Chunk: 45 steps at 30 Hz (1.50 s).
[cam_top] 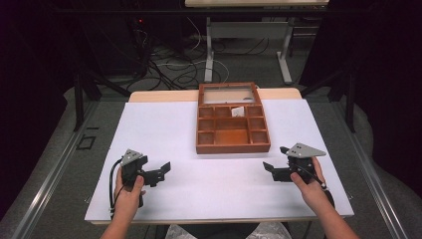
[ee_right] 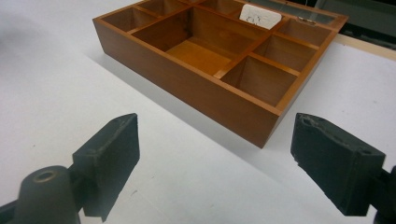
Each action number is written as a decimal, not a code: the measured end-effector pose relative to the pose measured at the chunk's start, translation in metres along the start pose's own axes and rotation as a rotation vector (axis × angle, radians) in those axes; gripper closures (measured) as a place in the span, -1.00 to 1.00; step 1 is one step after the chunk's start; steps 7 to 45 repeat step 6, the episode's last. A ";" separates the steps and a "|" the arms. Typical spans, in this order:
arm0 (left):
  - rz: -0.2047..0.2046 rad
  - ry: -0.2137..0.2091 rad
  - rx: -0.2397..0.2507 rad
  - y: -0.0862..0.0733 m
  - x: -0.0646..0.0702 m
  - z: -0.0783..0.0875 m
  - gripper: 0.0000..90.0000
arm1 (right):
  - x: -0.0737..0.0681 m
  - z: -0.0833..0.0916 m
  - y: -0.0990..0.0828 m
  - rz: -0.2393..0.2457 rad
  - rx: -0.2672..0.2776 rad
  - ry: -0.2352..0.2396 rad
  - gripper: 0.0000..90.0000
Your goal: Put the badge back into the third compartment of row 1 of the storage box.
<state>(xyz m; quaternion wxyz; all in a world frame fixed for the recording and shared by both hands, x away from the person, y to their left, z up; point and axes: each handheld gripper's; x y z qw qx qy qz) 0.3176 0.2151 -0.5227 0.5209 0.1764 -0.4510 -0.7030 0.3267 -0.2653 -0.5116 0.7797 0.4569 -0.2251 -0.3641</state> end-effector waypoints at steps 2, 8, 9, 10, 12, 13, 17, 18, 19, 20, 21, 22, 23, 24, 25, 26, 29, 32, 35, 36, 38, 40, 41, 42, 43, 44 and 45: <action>-0.005 -0.001 -0.001 -0.001 0.000 0.000 -0.93 | 0.001 -0.002 -0.002 -0.022 -0.007 -0.002 -0.67; -0.006 -0.001 -0.001 -0.002 0.000 0.001 -0.93 | 0.005 -0.005 -0.004 -0.043 -0.016 -0.005 -0.67; -0.006 -0.001 -0.001 -0.002 0.000 0.001 -0.93 | 0.005 -0.005 -0.004 -0.043 -0.016 -0.005 -0.67; -0.006 -0.001 -0.001 -0.002 0.000 0.001 -0.93 | 0.005 -0.005 -0.004 -0.043 -0.016 -0.005 -0.67; -0.006 -0.001 -0.001 -0.002 0.000 0.001 -0.93 | 0.005 -0.005 -0.004 -0.043 -0.016 -0.005 -0.67; -0.006 -0.001 -0.001 -0.002 0.000 0.001 -0.93 | 0.005 -0.005 -0.004 -0.043 -0.016 -0.005 -0.67; -0.006 -0.001 -0.001 -0.002 0.000 0.001 -0.93 | 0.005 -0.005 -0.004 -0.043 -0.016 -0.005 -0.67; -0.006 -0.001 -0.001 -0.002 0.000 0.001 -0.93 | 0.005 -0.005 -0.004 -0.043 -0.016 -0.005 -0.67; -0.006 -0.001 -0.001 -0.002 0.000 0.001 -0.93 | 0.005 -0.005 -0.004 -0.043 -0.016 -0.005 -0.67; -0.006 -0.001 -0.001 -0.002 0.000 0.001 -0.93 | 0.005 -0.005 -0.004 -0.043 -0.016 -0.005 -0.67; -0.006 -0.001 -0.001 -0.002 0.000 0.001 -0.93 | 0.005 -0.005 -0.004 -0.043 -0.016 -0.005 -0.67; -0.006 -0.001 -0.001 -0.002 0.000 0.001 -0.93 | 0.005 -0.005 -0.004 -0.043 -0.016 -0.005 -0.67; -0.006 -0.001 -0.001 -0.002 0.000 0.001 -0.93 | 0.005 -0.005 -0.004 -0.043 -0.016 -0.005 -0.67; -0.006 -0.001 -0.001 -0.002 0.000 0.001 -0.93 | 0.005 -0.005 -0.004 -0.043 -0.016 -0.005 -0.67; -0.006 -0.001 -0.001 -0.002 0.000 0.001 -0.93 | 0.005 -0.005 -0.004 -0.043 -0.016 -0.005 -0.67; -0.006 -0.001 -0.001 -0.002 0.000 0.001 -0.93 | 0.005 -0.005 -0.004 -0.043 -0.016 -0.005 -0.67; -0.006 -0.001 -0.001 -0.002 0.000 0.001 -0.93 | 0.005 -0.005 -0.004 -0.043 -0.016 -0.005 -0.67; -0.006 -0.001 -0.001 -0.002 0.000 0.001 -0.93 | 0.005 -0.005 -0.004 -0.043 -0.016 -0.005 -0.67; -0.006 -0.001 -0.001 -0.002 0.000 0.001 -0.93 | 0.005 -0.005 -0.004 -0.043 -0.016 -0.005 -0.67; -0.006 -0.001 -0.001 -0.002 0.000 0.001 -0.93 | 0.005 -0.005 -0.004 -0.043 -0.016 -0.005 -0.67; -0.006 -0.001 -0.001 -0.002 0.000 0.001 -0.93 | 0.005 -0.005 -0.004 -0.043 -0.016 -0.005 -0.67; -0.006 -0.001 -0.001 -0.002 0.000 0.001 -0.93 | 0.005 -0.005 -0.004 -0.043 -0.016 -0.005 -0.67; -0.006 -0.001 -0.001 -0.002 0.000 0.001 -0.93 | 0.005 -0.005 -0.004 -0.043 -0.016 -0.005 -0.67; -0.006 -0.001 -0.001 -0.002 0.000 0.001 -0.93 | 0.005 -0.005 -0.004 -0.043 -0.016 -0.005 -0.67; -0.006 -0.001 -0.001 -0.002 0.000 0.001 -0.93 | 0.005 -0.005 -0.004 -0.043 -0.016 -0.005 -0.67; -0.006 -0.001 -0.001 -0.002 0.000 0.001 -0.93 | 0.005 -0.005 -0.004 -0.043 -0.016 -0.005 -0.67; -0.006 -0.001 -0.001 -0.002 0.000 0.001 -0.93 | 0.005 -0.005 -0.004 -0.043 -0.016 -0.005 -0.67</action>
Point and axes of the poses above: each handheld gripper's, and its own axes: z roughly backward along the jaws, y roughly out of its top, x roughly to its right, and after that the axes turned 2 degrees about y, right-handed
